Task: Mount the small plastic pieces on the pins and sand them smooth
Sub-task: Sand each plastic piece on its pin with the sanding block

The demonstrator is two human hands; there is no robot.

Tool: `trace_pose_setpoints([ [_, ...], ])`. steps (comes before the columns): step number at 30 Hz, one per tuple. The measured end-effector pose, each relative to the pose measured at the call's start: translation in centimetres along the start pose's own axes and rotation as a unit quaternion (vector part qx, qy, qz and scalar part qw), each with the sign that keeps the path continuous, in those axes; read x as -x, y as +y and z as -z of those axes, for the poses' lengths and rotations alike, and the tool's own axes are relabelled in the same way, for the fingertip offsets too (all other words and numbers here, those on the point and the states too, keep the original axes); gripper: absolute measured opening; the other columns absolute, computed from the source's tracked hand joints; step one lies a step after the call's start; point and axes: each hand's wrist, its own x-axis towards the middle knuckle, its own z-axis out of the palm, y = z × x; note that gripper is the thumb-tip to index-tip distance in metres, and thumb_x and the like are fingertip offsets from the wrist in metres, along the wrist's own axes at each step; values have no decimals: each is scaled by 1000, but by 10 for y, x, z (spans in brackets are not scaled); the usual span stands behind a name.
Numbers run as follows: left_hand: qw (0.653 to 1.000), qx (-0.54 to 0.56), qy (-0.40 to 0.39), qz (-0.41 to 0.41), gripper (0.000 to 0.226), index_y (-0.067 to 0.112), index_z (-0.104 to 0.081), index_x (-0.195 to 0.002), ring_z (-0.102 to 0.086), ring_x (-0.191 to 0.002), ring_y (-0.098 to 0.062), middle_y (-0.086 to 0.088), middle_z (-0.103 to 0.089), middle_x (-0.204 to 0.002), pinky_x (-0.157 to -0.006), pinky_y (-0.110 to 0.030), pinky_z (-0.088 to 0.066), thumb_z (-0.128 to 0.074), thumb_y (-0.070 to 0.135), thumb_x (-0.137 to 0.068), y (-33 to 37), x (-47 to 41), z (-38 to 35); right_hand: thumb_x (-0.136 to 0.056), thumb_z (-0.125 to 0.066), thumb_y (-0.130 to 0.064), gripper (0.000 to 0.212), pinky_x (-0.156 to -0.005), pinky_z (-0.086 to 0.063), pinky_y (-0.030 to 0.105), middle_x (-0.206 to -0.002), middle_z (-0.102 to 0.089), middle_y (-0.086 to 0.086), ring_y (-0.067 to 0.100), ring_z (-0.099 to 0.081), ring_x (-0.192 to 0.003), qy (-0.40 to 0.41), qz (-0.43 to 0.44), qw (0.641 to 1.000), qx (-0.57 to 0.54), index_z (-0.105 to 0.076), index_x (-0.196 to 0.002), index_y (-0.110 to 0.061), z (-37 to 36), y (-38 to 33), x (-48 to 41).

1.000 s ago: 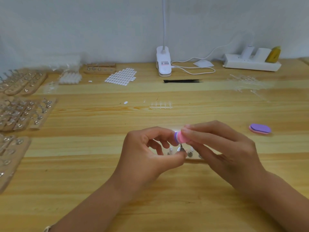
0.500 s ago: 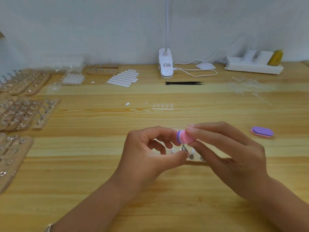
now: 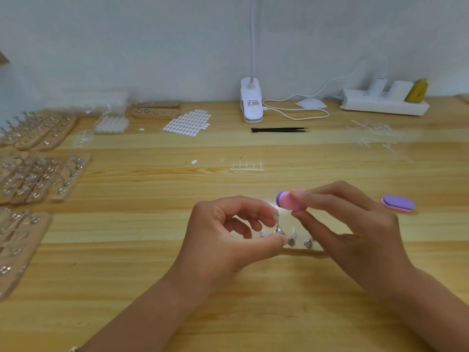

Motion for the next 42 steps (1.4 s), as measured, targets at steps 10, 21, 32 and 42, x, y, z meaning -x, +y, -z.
trace_pose_setpoints([
  [10,998,8,1,55,22,23,-77,-75,-57,-61,-6,4,-71,-74,-55,-21,-46,-88,19,-57,0,-1,-2,-85,-76,-5,27,-81,-52,23,-90,-69,5,12,-66,-85,20,23,999,22,-71,-110,-14,-4,-3,2],
  [21,985,156,-70,34,25,18,-76,-89,-61,-76,-12,1,-68,-85,-66,-24,-52,-82,18,-65,-3,-2,4,-83,-79,-11,33,-86,-48,14,-99,-67,-9,9,-68,-94,29,-57,995,-78,-63,-109,-25,-4,-10,0],
  [32,961,231,-141,51,39,21,-70,-109,-56,-84,-15,3,-64,-95,-81,-28,-50,-79,41,-77,-5,-4,2,-90,-72,-12,30,-88,-51,23,-108,-61,-18,9,-66,-100,58,-10,996,-72,-62,-116,-23,-8,-13,1],
  [42,949,267,-143,84,39,20,-72,-107,-55,-85,-16,1,-65,-94,-80,-26,-50,-80,42,-75,-5,-6,3,-91,-70,-2,24,-97,-45,13,-100,-67,4,9,-63,-99,63,47,997,8,-64,-110,-15,-7,-2,-2],
])
